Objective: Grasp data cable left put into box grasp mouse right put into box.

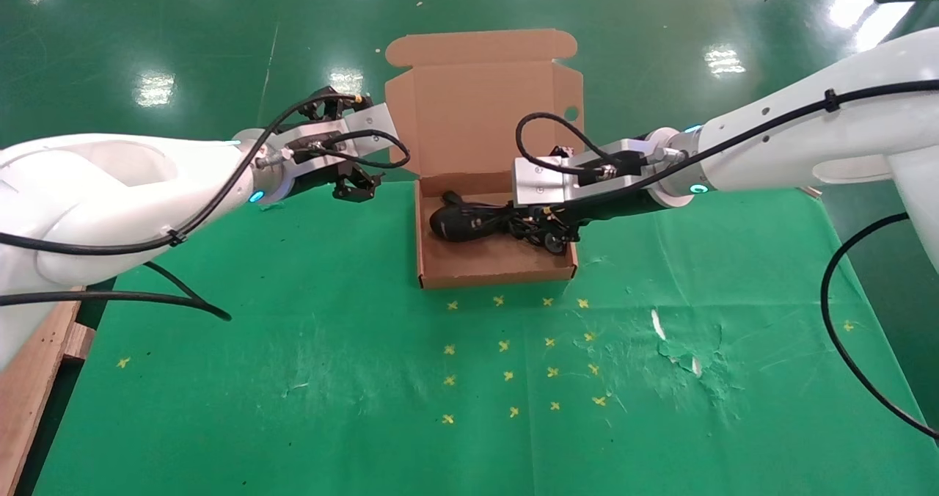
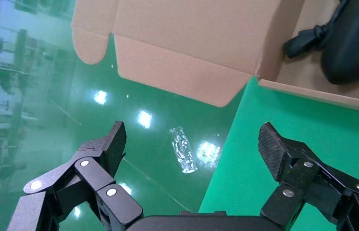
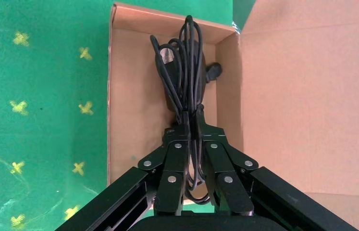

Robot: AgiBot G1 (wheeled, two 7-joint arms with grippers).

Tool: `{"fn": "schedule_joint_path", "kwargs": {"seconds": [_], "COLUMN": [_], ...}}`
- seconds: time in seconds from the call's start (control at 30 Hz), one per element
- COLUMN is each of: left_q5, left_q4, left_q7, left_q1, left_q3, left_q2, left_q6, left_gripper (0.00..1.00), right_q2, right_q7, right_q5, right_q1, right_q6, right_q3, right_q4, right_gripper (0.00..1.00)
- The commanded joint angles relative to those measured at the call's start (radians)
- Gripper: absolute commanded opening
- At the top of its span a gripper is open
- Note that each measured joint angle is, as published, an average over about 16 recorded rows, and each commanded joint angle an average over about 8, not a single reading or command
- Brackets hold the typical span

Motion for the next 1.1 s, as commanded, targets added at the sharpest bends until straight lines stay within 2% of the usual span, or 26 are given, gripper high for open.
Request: {"fn": "schedule_joint_path", "kwargs": {"seconds": [0.03, 0.4, 0.87, 1.1], "left_q5": [0.0, -0.001, -0.003, -0.123], "left_q4": [0.0, 0.0, 0.0, -0.012], "left_q7": [0.0, 0.0, 0.001, 0.051], "left_q1": [0.0, 0.0, 0.001, 0.035], "left_q3": [0.0, 0.0, -0.001, -0.055], "left_q2": [-0.001, 0.002, 0.001, -0.034], "left_q6": [0.0, 0.001, 0.002, 0.06], "left_gripper": [1.0, 1.0, 1.0, 1.0], "right_q2": [-0.001, 0.022, 0.158, 0.231], "right_q7": [0.0, 0.005, 0.087, 0.129], "right_q5": [0.0, 0.033, 0.281, 0.41], "right_q1": [-0.003, -0.015, -0.15, -0.22], "right_q6": [0.004, -0.014, -0.086, -0.124], "right_q3": [0.0, 0.013, 0.103, 0.151], "right_q4": [-0.007, 0.028, 0.156, 0.224], "right_gripper": [1.0, 1.0, 1.0, 1.0]}}
